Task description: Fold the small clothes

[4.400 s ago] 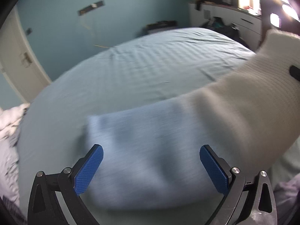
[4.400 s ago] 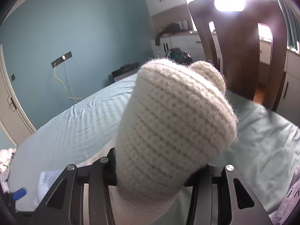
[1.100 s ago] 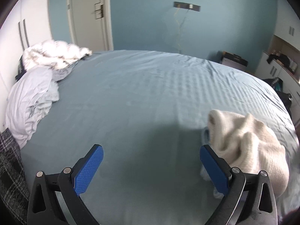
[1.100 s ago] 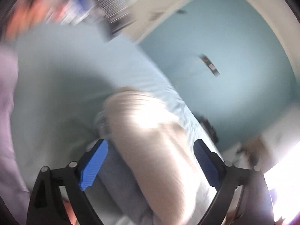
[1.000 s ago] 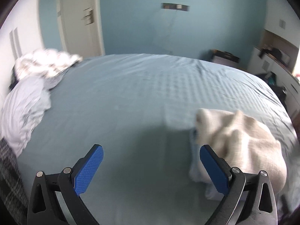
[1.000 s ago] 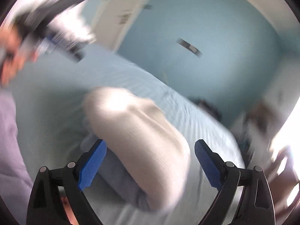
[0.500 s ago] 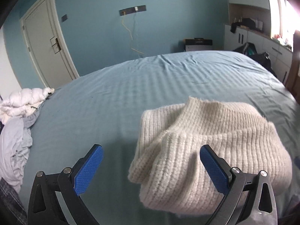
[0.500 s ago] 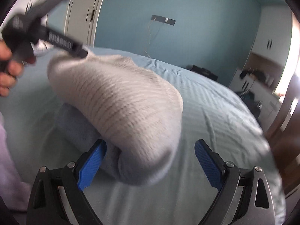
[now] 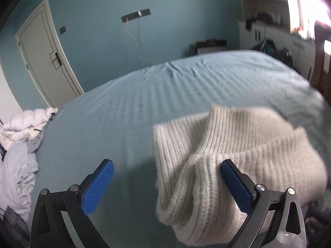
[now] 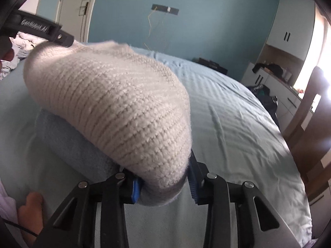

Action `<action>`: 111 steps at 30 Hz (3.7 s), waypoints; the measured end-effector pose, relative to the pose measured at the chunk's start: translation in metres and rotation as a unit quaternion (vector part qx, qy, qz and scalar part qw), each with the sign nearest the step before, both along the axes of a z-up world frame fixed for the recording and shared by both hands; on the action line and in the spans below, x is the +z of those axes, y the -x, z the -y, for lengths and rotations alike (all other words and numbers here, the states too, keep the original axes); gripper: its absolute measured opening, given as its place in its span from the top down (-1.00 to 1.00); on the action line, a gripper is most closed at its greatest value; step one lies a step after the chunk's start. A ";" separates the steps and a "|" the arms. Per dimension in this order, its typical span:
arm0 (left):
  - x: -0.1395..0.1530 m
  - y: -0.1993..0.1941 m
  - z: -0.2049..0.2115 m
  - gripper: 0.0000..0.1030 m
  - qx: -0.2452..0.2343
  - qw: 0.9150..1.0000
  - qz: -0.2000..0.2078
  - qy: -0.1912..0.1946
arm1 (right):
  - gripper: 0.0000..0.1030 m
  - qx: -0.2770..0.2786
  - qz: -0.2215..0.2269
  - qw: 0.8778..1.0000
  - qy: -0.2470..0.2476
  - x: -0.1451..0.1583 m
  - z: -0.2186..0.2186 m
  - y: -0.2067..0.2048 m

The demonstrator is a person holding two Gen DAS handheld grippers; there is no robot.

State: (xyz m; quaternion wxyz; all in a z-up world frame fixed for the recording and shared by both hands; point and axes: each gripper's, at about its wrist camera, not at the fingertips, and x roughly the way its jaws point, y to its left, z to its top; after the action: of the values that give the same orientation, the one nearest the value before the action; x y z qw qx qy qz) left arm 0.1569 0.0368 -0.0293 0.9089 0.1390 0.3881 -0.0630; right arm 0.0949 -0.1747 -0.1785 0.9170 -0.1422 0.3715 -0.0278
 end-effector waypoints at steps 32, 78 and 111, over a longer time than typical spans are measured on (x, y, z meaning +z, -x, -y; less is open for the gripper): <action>-0.048 -0.007 -0.028 -1.00 0.045 0.987 -0.088 0.123 | -0.98 -0.033 -0.008 0.975 -0.220 0.039 0.006 -0.018; -0.015 -0.007 -0.045 -1.00 -0.001 0.984 -0.127 0.126 | -0.98 -0.060 -0.172 0.910 -0.373 0.108 0.128 -0.013; -0.108 -0.109 -0.079 -1.00 0.004 0.887 -0.294 0.356 | -0.98 -0.015 -0.221 0.818 -0.532 0.032 0.131 -0.038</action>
State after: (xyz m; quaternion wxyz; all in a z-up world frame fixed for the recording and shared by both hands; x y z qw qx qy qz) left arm 0.2655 0.1158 -0.1375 0.7415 -0.2208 0.5900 -0.2310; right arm 0.1331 -0.3057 -0.1467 0.7430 0.3707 0.5229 0.1925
